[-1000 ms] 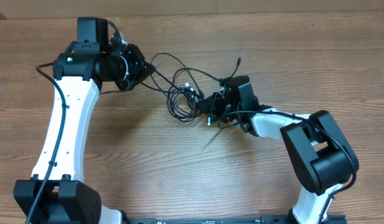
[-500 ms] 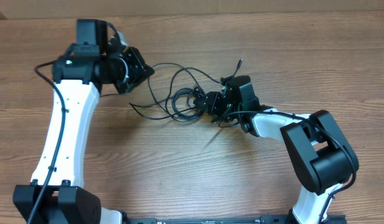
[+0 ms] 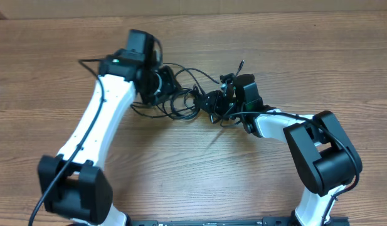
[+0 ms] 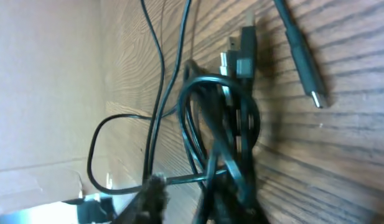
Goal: Untangle cables
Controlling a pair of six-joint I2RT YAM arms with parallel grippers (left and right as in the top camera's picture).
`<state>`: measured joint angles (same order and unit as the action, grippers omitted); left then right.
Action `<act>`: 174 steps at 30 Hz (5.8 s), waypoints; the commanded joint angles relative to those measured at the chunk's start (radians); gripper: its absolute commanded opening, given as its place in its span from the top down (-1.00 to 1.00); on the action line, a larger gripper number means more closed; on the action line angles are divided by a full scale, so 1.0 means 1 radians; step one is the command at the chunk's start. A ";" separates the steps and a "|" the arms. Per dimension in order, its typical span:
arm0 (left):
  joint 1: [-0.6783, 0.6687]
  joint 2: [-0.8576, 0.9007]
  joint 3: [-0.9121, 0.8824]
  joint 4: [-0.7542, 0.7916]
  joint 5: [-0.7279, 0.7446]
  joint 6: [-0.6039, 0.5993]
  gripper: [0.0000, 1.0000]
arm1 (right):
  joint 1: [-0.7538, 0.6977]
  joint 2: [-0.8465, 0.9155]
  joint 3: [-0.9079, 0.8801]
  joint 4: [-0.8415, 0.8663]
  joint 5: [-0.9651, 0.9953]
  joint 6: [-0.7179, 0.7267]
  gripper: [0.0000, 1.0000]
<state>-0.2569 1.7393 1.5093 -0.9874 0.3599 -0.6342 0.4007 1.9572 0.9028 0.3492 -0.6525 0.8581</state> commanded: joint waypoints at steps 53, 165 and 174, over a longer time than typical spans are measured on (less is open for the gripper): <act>-0.170 0.408 0.081 0.074 -0.229 0.043 0.44 | -0.003 -0.001 0.000 -0.173 0.233 0.005 0.39; -0.153 0.244 0.092 0.070 0.183 0.535 0.91 | 0.109 -0.001 0.000 -0.208 0.585 -0.078 0.28; -0.107 0.109 0.092 0.020 0.041 0.484 0.92 | 0.108 -0.001 0.000 -0.217 0.607 -0.071 0.32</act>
<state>-0.3920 1.9617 1.5860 -0.9585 0.4263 -0.1246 0.5171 1.9327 0.9127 0.1585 -0.1230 0.7925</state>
